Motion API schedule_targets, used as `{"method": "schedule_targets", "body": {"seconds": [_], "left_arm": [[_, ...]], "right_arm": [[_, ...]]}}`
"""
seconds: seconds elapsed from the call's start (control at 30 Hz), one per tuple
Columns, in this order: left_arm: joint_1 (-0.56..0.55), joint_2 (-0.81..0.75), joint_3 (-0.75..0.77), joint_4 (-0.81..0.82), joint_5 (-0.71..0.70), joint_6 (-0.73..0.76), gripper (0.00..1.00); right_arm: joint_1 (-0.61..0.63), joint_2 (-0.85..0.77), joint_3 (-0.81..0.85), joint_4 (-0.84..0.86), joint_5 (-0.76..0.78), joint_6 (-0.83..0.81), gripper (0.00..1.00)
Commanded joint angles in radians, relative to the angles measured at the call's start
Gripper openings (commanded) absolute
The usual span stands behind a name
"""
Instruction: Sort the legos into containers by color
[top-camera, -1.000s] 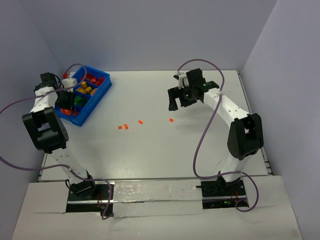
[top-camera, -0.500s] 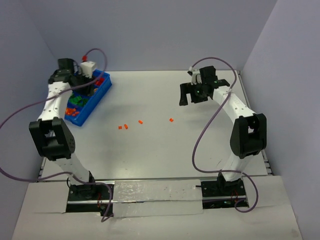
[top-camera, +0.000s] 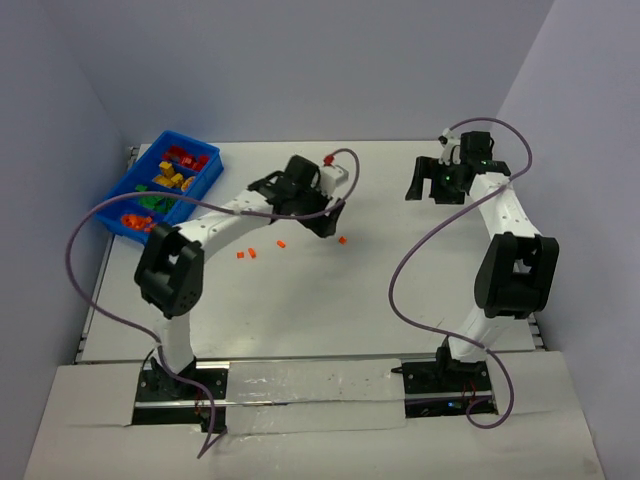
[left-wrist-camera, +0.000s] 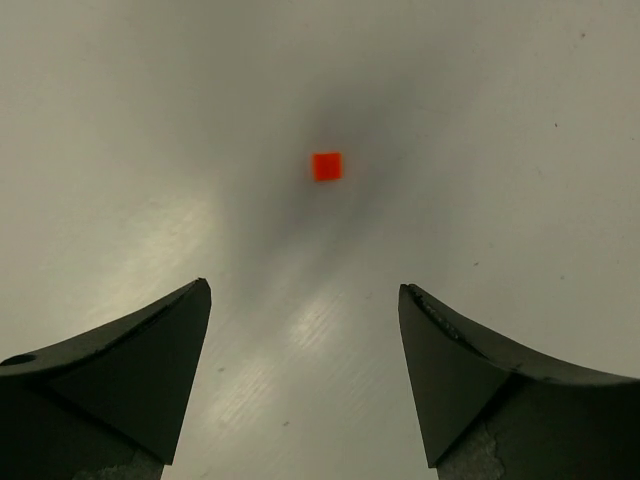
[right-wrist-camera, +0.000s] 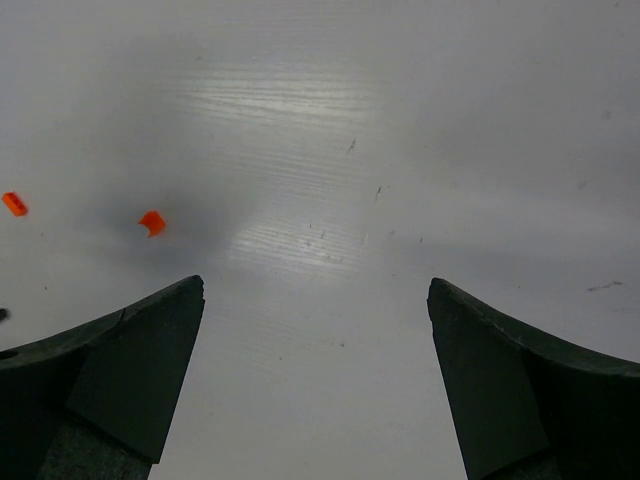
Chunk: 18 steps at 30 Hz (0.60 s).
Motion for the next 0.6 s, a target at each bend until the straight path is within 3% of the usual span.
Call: {"method": "schedule_targets", "body": {"seconds": [0.0,0.3,0.57], "left_arm": [[-0.052,0.081,0.055,0.057,-0.061,-0.119,0.84],[-0.124,0.259,0.186,0.065,-0.181,-0.135,0.76],[-0.125,0.362,0.242,0.083,-0.175,-0.112,0.68]], "right_arm": [[-0.013,-0.062,-0.003,-0.001,-0.030,0.011,1.00],[-0.021,-0.065,0.005,-0.005,-0.040,0.014,1.00],[-0.023,-0.070,-0.006,-0.006,-0.040,0.011,1.00]]}}
